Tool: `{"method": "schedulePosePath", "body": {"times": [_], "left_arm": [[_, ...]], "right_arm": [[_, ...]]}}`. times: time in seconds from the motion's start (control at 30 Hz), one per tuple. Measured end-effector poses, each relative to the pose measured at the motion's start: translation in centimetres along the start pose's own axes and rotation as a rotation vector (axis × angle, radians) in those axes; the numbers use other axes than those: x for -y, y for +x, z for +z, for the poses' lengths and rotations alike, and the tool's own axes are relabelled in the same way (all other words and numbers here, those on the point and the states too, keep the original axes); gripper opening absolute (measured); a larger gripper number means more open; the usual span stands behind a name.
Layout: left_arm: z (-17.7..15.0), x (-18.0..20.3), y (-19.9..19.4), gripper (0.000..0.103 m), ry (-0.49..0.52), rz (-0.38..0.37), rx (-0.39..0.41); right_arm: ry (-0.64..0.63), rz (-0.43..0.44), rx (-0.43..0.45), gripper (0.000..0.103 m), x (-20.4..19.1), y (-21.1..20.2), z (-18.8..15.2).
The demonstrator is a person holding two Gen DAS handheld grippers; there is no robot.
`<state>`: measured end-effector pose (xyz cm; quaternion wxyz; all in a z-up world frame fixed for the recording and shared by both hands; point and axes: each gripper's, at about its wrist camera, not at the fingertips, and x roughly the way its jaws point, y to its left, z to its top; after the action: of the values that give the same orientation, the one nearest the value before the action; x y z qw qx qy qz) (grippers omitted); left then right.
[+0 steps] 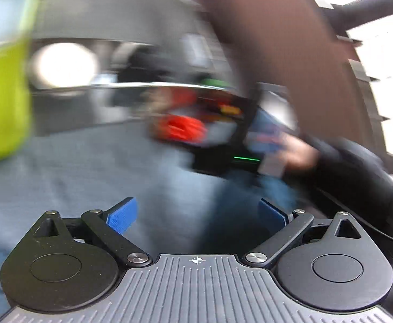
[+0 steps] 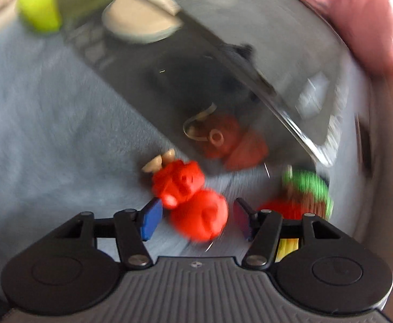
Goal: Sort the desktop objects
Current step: 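Move the right tool to the red toy figure and grasp it, then lower the red figure into the clear bin and open the right tool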
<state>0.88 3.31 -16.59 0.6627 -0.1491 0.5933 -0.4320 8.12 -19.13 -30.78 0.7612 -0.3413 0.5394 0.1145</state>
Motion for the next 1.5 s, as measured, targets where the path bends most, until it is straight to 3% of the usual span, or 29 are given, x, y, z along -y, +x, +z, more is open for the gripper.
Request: {"method": "schedulePosePath", "body": {"times": [0.07,0.13,0.3,0.33,0.37,0.5,0.67,0.77,0.93,1.03,1.07,1.27,1.37,1.5], "left_arm": [[-0.3,0.7,-0.4,0.103,0.052,-0.047,0.003],[-0.5,1.1,-0.4,0.103,0.081,-0.049,-0.003],[-0.7,0.4,0.0,0.103,0.037,-0.042,-0.021],[-0.8,0.1,-0.2,0.103,0.024,-0.052,-0.019],[-0.8,0.0,0.0,0.103,0.014,-0.062,-0.015],[-0.8,-0.6,0.5,0.103,0.005,-0.061,-0.004],[-0.4,-1.7,0.9,0.103,-0.042,0.022,0.003],[0.2,-2.9,1.3,0.103,-0.085,0.055,0.004],[1.4,-4.3,1.2,0.103,-0.112,0.105,0.017],[1.6,-5.7,0.3,0.103,-0.143,0.104,0.048],[1.5,-6.3,-0.2,0.103,-0.161,0.104,0.058],[-0.4,-10.4,-4.1,0.103,-0.276,0.145,0.133],[-1.6,-12.7,-5.8,0.103,-0.342,0.158,0.172],[-1.9,-15.2,-6.6,0.103,-0.421,0.171,0.199]], "right_arm": [[-0.099,-0.054,-0.011,0.073,-1.1,1.2,0.4],[-0.149,-0.085,-0.045,0.071,-1.8,2.5,0.6],[-0.122,-0.065,-0.085,0.07,-1.6,4.6,0.5],[-0.109,-0.05,-0.089,0.067,-1.5,4.5,0.4],[-0.096,-0.027,-0.093,0.057,-1.4,4.4,0.3],[-0.085,-0.041,-0.101,0.056,-1.7,3.6,-0.3],[0.051,0.111,-0.112,0.056,-0.6,-1.1,-2.2],[0.153,0.155,-0.048,0.056,1.4,-5.7,-2.5],[0.309,0.093,0.155,0.056,7.5,-14.5,0.4],[0.468,0.162,0.25,0.056,11.5,-16.6,3.6],[0.513,0.189,0.245,0.056,12.5,-15.9,4.8],[0.719,0.357,-0.008,0.056,15.1,-3.3,12.8],[0.714,0.361,-0.099,0.056,13.8,2.0,15.6],[0.694,0.345,-0.148,0.056,11.8,6.0,18.1]]}}
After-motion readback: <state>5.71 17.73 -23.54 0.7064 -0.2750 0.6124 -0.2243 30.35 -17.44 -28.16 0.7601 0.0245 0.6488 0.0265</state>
